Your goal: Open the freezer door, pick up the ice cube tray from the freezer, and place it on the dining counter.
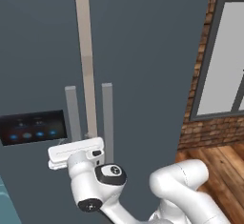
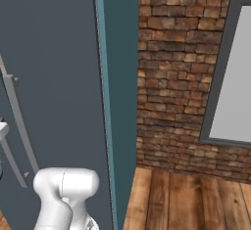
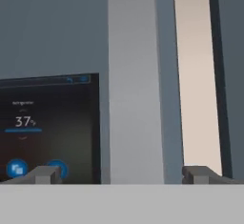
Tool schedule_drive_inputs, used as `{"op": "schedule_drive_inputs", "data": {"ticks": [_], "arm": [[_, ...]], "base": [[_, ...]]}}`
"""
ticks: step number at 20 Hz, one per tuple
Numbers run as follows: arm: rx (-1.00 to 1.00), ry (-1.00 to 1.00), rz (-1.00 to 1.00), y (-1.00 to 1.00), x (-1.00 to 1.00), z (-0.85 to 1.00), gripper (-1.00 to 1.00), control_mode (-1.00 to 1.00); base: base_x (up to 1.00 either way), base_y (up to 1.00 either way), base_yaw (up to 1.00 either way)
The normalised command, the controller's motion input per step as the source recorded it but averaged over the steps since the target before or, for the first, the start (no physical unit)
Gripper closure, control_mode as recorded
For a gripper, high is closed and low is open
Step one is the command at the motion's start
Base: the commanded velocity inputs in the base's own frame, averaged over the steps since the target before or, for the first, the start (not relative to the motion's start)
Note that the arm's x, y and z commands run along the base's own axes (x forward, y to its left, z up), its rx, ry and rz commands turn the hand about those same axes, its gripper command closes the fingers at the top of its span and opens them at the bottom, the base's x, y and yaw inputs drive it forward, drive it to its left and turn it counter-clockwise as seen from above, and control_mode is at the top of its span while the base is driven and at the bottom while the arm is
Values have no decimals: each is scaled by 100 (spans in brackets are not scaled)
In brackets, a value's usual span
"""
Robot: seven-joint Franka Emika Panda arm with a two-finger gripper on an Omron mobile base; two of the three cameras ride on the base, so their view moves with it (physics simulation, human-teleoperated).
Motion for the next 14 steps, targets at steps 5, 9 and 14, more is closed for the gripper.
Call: {"op": "schedule_drive_inputs", "data": {"ticks": [5, 9, 14], "arm": [[0, 0, -2, 8, 22, 0, -100, -100], [0, 0, -4, 1, 27, 0, -100, -100], [0, 0, -3, 0, 12, 0, -100, -100]], "base": [[0, 0, 0], [0, 0, 0], [0, 0, 0]]}}
